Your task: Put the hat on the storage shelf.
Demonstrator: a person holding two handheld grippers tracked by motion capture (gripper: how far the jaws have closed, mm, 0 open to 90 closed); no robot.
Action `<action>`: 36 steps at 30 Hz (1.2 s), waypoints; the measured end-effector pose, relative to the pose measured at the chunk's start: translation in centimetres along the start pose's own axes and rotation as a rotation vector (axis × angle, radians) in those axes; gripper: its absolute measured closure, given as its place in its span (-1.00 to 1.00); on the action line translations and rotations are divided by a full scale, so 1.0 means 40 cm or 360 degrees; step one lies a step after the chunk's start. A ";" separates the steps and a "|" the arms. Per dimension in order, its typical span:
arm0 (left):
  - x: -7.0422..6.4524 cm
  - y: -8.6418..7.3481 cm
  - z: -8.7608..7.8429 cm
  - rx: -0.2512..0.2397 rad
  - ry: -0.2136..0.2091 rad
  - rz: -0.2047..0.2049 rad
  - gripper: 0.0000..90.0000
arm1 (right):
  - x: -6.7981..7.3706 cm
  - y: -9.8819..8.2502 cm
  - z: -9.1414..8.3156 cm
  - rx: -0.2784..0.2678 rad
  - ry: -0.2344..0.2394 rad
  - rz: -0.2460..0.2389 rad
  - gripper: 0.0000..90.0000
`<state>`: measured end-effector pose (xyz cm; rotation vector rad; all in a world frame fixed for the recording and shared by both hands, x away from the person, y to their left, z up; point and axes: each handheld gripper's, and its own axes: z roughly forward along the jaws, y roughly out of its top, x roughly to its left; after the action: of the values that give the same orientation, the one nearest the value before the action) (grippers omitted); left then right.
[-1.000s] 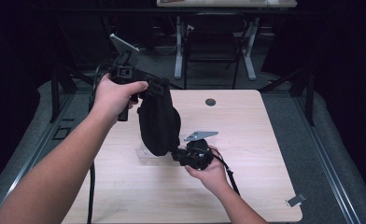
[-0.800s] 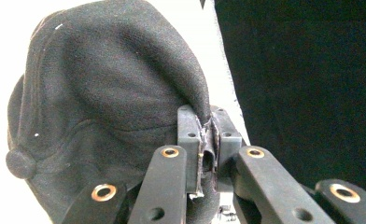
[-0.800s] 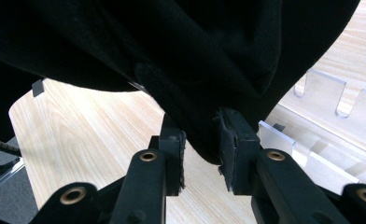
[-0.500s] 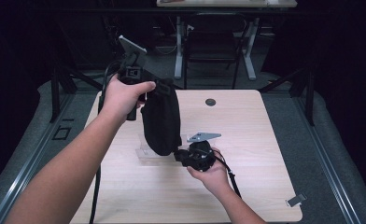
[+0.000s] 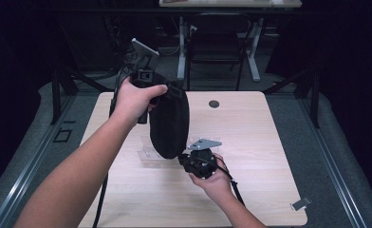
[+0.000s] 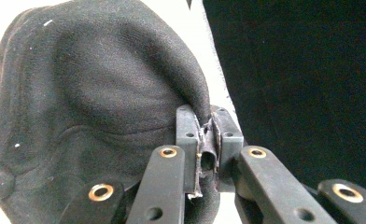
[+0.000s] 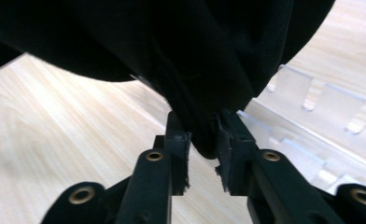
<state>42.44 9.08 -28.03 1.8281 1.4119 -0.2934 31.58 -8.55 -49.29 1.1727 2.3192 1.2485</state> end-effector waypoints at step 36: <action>0.156 -0.041 -0.101 -0.0071 0.0025 -0.0133 0.40 | 0.013 -0.056 0.017 0.0102 -0.0232 -0.0193 0.86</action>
<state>42.06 16.45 -29.87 1.7420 1.4965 -0.2884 30.42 -8.44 -51.37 1.0865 2.3000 1.0194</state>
